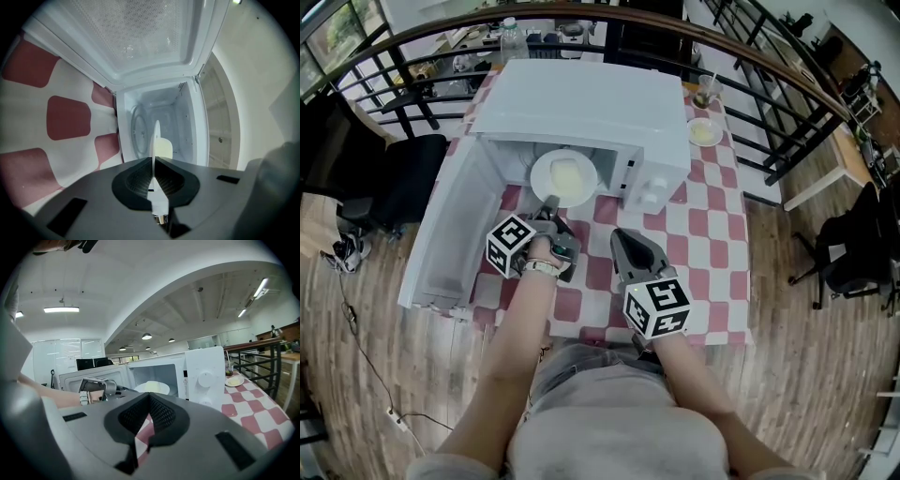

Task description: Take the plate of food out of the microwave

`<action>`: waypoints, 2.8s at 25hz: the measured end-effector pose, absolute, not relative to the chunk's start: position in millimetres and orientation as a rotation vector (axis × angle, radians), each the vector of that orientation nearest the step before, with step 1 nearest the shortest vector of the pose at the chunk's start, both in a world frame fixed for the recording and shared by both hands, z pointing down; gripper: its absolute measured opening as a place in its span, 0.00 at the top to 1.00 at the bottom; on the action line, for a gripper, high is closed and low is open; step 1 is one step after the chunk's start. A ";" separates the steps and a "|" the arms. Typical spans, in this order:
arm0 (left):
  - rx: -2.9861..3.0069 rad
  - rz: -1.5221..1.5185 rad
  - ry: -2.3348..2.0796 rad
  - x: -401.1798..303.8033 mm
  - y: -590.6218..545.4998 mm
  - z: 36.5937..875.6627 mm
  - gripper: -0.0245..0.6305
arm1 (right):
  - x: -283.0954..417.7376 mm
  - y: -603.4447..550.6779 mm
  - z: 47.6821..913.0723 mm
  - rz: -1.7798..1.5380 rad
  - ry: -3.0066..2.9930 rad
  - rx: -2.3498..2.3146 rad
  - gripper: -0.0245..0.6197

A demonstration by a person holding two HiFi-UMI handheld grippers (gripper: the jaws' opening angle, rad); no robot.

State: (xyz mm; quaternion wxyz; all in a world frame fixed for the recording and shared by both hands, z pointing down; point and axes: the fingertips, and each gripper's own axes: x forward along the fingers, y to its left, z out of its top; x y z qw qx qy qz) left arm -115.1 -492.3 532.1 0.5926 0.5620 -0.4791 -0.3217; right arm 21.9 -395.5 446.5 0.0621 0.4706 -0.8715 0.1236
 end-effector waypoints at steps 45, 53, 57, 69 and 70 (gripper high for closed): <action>1.378 -0.856 -1.024 -90.0 -395.9 442.1 0.94 | 21.1 -365.6 397.5 0.197 -2.719 1.469 0.92; 1.369 -0.871 -0.989 -79.2 -388.2 441.9 0.94 | 18.8 -361.0 399.5 0.170 -2.694 1.476 0.92; 1.376 -0.868 -0.990 -79.5 -387.5 441.8 0.94 | 14.8 -359.8 396.5 0.137 -2.700 1.464 0.92; 1.392 -0.862 -0.983 -76.5 -389.2 436.4 0.94 | 17.8 -362.0 396.2 0.170 -2.691 1.489 0.92; 1.394 -0.862 -0.982 -76.2 -389.4 435.8 0.94 | 18.3 -362.4 396.4 0.171 -2.688 1.493 0.92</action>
